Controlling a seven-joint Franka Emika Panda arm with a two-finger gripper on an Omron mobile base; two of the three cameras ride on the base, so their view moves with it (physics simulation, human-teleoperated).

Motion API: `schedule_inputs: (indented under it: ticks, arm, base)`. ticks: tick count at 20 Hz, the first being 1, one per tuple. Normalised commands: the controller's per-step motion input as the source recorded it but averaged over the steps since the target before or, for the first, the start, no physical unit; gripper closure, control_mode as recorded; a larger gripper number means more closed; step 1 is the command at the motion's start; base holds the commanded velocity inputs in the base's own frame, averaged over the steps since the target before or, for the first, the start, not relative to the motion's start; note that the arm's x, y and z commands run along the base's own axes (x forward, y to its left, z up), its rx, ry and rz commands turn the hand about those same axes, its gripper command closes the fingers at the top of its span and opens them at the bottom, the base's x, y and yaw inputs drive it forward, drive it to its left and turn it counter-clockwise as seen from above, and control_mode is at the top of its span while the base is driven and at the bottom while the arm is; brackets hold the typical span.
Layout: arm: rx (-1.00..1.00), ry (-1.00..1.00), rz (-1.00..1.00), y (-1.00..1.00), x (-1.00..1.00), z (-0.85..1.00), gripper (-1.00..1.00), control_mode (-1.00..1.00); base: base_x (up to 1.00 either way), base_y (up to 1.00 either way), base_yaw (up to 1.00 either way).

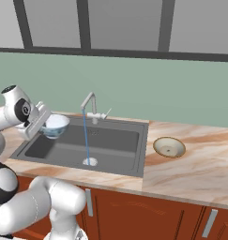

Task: Rinse each bowl for a few seconds and place them down in the sink or on the counter.

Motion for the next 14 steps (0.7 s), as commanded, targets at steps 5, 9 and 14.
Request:
schedule_inputs:
  ticks: [5, 9, 14]
  arm:
    - [-0.01, 0.03, -0.04, -0.29, 0.28, -0.2, 1.0, -1.0]
    - [-0.01, 0.03, -0.03, -0.24, 0.33, -0.22, 1.0, -1.0]
    - [-0.02, 0.02, -0.02, -0.21, 0.28, -0.17, 1.0, -1.0]
  base:
    - [0.0, 0.0, 0.0]
    - [0.0, 0.0, 0.0]
    - [0.0, 0.0, 0.0]
